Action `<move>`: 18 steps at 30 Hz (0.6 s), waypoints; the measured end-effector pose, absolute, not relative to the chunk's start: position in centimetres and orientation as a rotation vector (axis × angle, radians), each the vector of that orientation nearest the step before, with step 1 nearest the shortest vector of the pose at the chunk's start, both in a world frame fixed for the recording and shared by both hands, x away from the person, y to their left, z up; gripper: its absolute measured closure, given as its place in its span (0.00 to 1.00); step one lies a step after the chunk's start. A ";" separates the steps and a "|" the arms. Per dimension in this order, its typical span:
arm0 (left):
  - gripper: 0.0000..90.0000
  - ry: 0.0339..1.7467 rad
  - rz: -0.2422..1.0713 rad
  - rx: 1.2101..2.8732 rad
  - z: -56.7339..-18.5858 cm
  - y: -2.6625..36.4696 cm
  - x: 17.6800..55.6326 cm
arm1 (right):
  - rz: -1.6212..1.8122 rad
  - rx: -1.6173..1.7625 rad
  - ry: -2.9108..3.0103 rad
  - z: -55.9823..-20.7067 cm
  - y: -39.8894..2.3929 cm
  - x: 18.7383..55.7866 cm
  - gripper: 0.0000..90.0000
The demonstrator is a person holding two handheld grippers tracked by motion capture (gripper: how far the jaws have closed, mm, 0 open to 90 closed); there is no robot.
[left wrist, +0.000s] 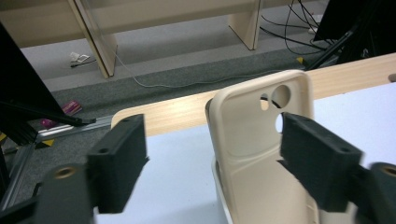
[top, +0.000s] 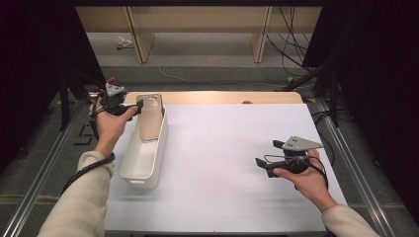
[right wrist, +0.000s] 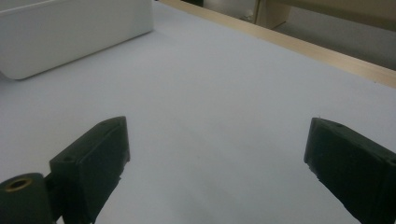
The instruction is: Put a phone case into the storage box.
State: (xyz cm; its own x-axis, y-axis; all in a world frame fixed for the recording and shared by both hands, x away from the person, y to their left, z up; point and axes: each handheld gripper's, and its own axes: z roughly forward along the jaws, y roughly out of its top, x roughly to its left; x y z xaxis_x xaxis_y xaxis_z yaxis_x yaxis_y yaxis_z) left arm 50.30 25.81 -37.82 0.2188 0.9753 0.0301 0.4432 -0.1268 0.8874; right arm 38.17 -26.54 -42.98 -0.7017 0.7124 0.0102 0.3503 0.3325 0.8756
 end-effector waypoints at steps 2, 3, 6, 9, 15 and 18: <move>0.19 1.319 0.830 1.707 -37.4 25.5 49.3 | 1.317 0.939 2.230 -43.0 -26.6 38.2 0.08; 0.17 1.311 0.821 1.716 -37.3 25.5 49.0 | 1.320 0.938 2.227 -43.0 -26.5 38.2 0.08; 0.12 1.293 0.792 1.709 -37.0 25.1 47.5 | 1.321 0.940 2.226 -43.0 -26.5 38.2 0.08; 0.09 1.267 0.777 1.725 -36.9 24.9 46.4 | 1.319 0.943 2.228 -43.0 -26.6 38.2 0.08; 0.05 1.231 0.770 1.744 -36.9 24.7 44.8 | 1.319 0.945 2.228 -43.0 -26.5 38.2 0.08; 0.04 1.208 0.756 1.752 -37.0 24.4 43.8 | 1.318 0.944 2.229 -43.0 -26.6 38.2 0.08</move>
